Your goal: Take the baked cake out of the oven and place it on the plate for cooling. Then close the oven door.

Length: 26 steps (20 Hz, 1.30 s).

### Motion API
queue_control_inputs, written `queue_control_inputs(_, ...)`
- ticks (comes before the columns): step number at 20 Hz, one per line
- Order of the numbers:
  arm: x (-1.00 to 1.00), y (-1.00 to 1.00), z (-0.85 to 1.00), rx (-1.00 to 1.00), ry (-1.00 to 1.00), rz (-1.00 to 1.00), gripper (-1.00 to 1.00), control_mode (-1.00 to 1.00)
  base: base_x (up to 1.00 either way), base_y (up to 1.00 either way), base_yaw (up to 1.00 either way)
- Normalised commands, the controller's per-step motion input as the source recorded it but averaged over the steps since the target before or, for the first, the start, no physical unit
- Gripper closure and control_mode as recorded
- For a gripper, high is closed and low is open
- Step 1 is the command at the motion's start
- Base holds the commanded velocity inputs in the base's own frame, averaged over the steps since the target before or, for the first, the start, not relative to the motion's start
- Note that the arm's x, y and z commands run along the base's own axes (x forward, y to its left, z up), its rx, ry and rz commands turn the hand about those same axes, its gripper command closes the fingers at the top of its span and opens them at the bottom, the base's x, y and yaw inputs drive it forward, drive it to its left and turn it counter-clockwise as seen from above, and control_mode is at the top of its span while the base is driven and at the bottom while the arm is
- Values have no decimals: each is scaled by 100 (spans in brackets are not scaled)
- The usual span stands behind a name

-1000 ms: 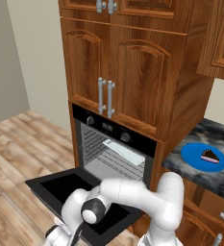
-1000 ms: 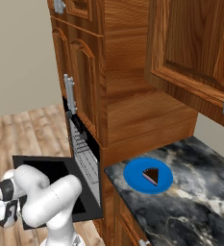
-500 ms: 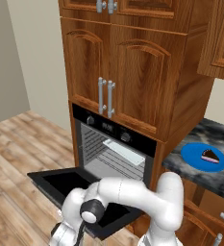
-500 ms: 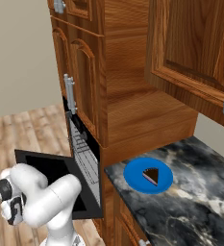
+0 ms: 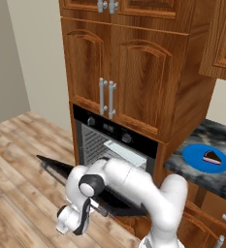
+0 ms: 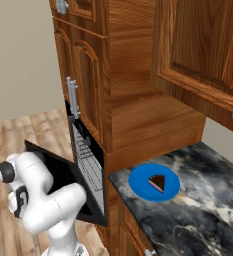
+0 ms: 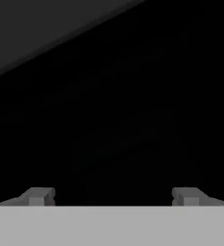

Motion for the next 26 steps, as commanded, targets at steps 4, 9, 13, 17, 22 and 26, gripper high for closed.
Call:
queue_control_inputs(4,84,-94,100,-7,3,-12,-100,-100,0,0,0)
queue_control_inputs(9,100,-96,88,-7,7,-10,-100,-100,0,0,0)
queue_control_inputs(13,100,-77,26,-13,5,-6,-100,-100,0,0,0)
queue_control_inputs(17,100,-69,0,-15,9,-3,-100,-100,0,0,0)
queue_control_inputs(22,100,-58,-17,-13,19,-3,-100,-100,0,0,0)
queue_control_inputs(26,95,-48,-25,-10,22,-2,-100,-100,0,0,0)
